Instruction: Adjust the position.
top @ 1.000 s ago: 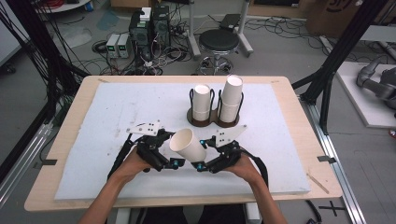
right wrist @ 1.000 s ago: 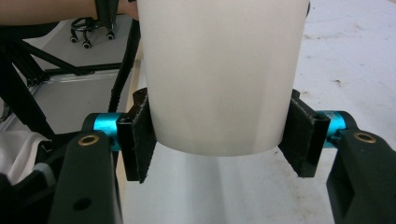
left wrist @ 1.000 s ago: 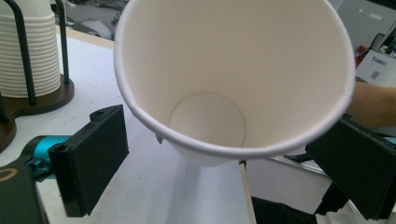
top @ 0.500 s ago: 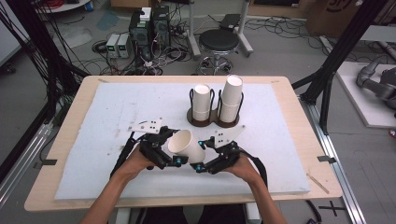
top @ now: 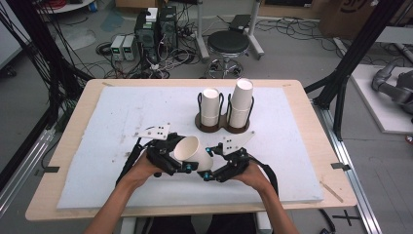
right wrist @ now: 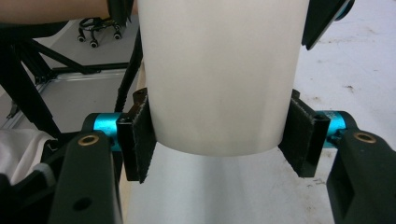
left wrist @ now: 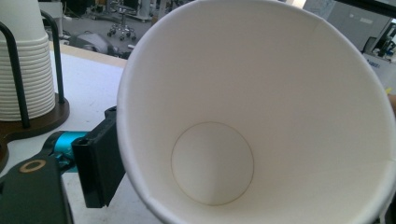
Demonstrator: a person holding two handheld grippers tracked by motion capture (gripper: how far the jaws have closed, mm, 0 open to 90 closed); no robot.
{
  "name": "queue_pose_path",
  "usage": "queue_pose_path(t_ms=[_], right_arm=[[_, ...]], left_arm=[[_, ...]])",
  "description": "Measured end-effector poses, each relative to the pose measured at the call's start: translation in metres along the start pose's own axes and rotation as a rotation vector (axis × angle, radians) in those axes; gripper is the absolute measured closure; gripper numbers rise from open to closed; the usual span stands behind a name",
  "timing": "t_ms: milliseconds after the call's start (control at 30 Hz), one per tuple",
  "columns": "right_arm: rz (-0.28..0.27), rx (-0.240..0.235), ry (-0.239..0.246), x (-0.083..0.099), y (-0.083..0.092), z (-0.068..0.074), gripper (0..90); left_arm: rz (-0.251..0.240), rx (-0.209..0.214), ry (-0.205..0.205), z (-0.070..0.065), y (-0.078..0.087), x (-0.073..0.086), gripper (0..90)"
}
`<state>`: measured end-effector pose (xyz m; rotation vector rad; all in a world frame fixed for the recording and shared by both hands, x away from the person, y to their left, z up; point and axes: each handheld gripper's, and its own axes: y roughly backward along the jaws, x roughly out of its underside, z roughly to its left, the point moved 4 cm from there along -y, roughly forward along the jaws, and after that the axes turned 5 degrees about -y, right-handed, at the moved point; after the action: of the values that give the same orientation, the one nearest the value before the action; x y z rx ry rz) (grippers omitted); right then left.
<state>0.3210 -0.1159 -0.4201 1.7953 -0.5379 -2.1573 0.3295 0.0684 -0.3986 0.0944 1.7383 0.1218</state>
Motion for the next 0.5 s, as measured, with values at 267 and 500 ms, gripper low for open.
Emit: queue_pose_path(t_ms=[267,500], right_arm=[[0.001,0.008,0.001,0.0001,-0.0002,-0.0011,36.9],[0.004,0.009,0.000,0.0003,-0.0002,-0.0013,37.0]], left_arm=[[-0.002,0.019,-0.033,-0.0021,0.0025,-0.0014,26.9],[-0.001,0.004,-0.042,-0.0026,0.0022,-0.0018,29.0]])
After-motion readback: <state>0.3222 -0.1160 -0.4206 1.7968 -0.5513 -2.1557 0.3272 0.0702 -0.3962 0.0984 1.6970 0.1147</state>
